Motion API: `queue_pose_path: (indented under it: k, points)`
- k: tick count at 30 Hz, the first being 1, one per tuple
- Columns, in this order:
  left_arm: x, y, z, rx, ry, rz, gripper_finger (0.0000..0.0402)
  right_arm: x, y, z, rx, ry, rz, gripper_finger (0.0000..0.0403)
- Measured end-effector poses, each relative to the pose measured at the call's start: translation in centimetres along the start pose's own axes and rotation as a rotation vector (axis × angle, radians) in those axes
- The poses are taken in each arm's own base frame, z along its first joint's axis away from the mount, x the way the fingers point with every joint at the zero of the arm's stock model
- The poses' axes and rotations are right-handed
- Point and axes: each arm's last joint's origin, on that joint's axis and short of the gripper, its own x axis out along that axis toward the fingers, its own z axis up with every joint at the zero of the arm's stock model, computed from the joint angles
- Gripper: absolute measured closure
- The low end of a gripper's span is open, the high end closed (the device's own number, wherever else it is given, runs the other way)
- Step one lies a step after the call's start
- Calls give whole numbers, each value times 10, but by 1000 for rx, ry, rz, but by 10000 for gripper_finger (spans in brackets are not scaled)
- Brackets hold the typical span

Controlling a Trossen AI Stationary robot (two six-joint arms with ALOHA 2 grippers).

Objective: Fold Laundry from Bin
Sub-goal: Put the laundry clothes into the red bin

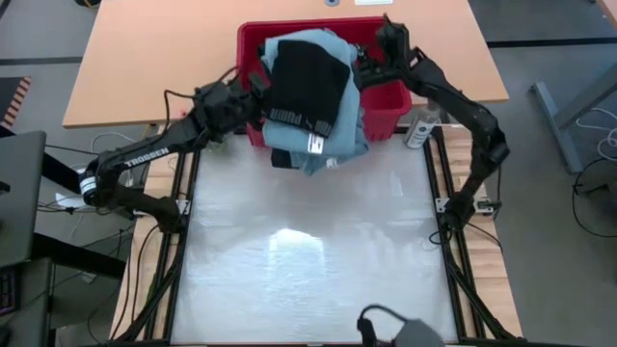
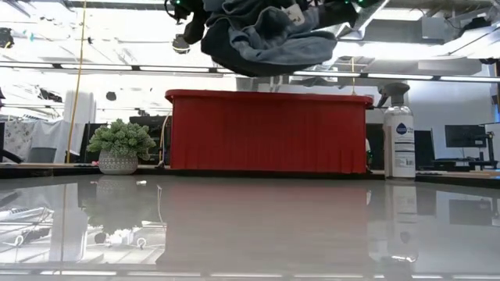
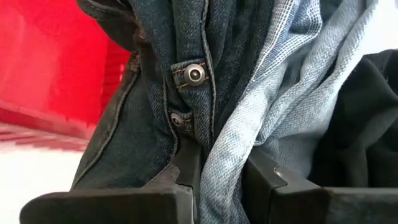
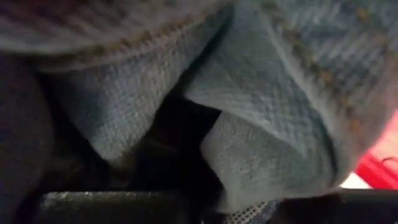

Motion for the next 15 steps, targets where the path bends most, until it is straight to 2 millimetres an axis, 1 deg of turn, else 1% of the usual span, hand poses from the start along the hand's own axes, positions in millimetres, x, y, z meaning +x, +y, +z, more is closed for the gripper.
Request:
queue_pose_path:
  k: [3,6,10,12,15]
  points:
    - [8,-3,13,2,-45,8,349,-3,-7,18,-8,-7,5,307]
    - [24,-7,28,25,-85,7,354,-10,-14,38,-26,-40,11,307]
    - [55,-15,46,73,-97,-17,354,-21,-24,63,-51,-75,35,307]
    - [75,-15,56,92,-88,-21,354,-27,-30,72,-52,-101,29,307]
    - [104,-11,78,135,-78,-10,354,-31,-44,86,-60,-146,2,307]
